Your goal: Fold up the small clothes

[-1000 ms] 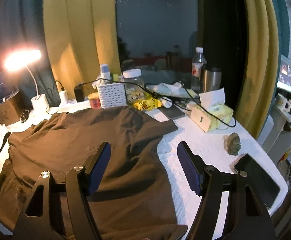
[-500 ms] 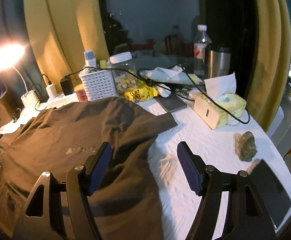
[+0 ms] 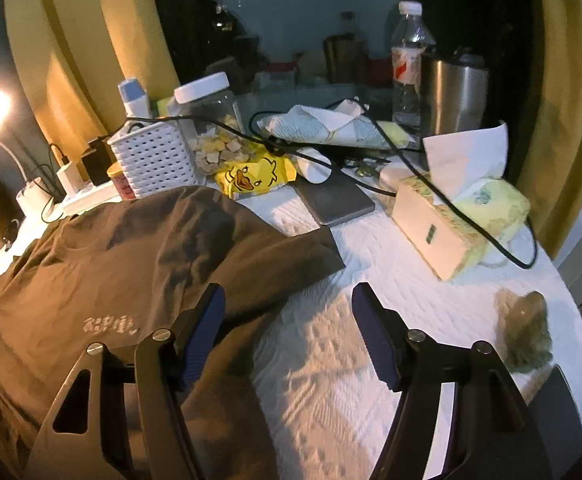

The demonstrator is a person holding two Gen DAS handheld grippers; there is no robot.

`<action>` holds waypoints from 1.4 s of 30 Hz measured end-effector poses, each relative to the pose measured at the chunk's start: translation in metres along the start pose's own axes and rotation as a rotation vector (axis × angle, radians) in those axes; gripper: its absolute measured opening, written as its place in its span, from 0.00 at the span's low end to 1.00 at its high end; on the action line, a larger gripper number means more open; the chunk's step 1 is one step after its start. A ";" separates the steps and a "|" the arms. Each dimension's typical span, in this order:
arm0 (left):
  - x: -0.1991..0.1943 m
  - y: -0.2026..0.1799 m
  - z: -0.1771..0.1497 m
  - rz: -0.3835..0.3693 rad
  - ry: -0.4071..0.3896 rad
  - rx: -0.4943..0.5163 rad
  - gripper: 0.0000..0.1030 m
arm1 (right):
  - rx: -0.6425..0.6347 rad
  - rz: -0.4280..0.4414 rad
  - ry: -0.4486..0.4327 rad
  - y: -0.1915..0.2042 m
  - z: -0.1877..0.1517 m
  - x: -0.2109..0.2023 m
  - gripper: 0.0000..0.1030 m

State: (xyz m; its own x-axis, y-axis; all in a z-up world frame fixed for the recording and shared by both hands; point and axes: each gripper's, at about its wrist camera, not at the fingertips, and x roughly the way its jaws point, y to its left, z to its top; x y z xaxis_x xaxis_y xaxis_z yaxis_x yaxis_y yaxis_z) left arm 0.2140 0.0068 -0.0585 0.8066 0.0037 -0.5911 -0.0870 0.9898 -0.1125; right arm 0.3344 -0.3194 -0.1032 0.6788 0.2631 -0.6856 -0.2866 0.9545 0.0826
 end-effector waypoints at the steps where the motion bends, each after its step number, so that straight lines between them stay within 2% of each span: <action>1: 0.004 0.002 0.000 0.003 0.009 -0.006 0.99 | 0.002 0.005 0.010 -0.001 0.001 0.005 0.67; 6: 0.017 0.006 0.001 0.020 0.033 -0.009 0.99 | 0.016 0.020 0.050 -0.010 0.006 0.030 0.67; 10: 0.026 0.007 0.003 0.025 0.045 -0.004 0.99 | 0.050 0.065 0.083 -0.018 0.008 0.047 0.60; 12: 0.031 0.007 0.003 0.024 0.051 -0.001 0.99 | 0.083 0.116 0.098 -0.022 0.010 0.056 0.51; 13: 0.033 0.007 0.003 0.023 0.057 0.001 0.99 | 0.097 0.128 0.109 -0.023 0.010 0.061 0.41; 16: 0.038 0.008 0.003 0.017 0.065 0.007 0.99 | 0.109 0.129 0.098 -0.023 0.012 0.065 0.31; 17: 0.039 0.008 0.003 0.016 0.066 0.009 0.99 | 0.106 0.136 0.099 -0.023 0.014 0.066 0.19; 18: 0.039 0.009 0.003 0.013 0.066 0.007 0.99 | 0.107 0.139 0.104 -0.023 0.015 0.067 0.13; 21: 0.039 0.010 0.003 0.006 0.065 0.000 0.99 | 0.097 0.131 0.084 -0.019 0.017 0.062 0.06; 25: 0.038 0.017 0.004 -0.015 0.057 -0.012 0.99 | 0.068 0.147 0.003 -0.007 0.027 0.042 0.05; 30: 0.031 0.029 0.004 -0.024 0.040 -0.027 0.99 | 0.000 0.148 -0.044 0.018 0.041 0.019 0.05; 31: 0.028 0.033 0.004 -0.022 0.034 -0.031 0.99 | -0.014 0.121 -0.042 0.024 0.042 0.016 0.05; 42: -0.003 0.069 -0.003 -0.010 -0.024 -0.085 0.99 | -0.135 0.159 -0.040 0.100 0.045 0.011 0.05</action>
State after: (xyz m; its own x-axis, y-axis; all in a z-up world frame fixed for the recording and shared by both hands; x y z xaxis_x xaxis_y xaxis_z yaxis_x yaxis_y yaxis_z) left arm 0.2039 0.0743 -0.0669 0.8211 -0.0016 -0.5707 -0.1277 0.9741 -0.1865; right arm 0.3431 -0.2146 -0.0700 0.6434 0.4170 -0.6419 -0.4786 0.8737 0.0879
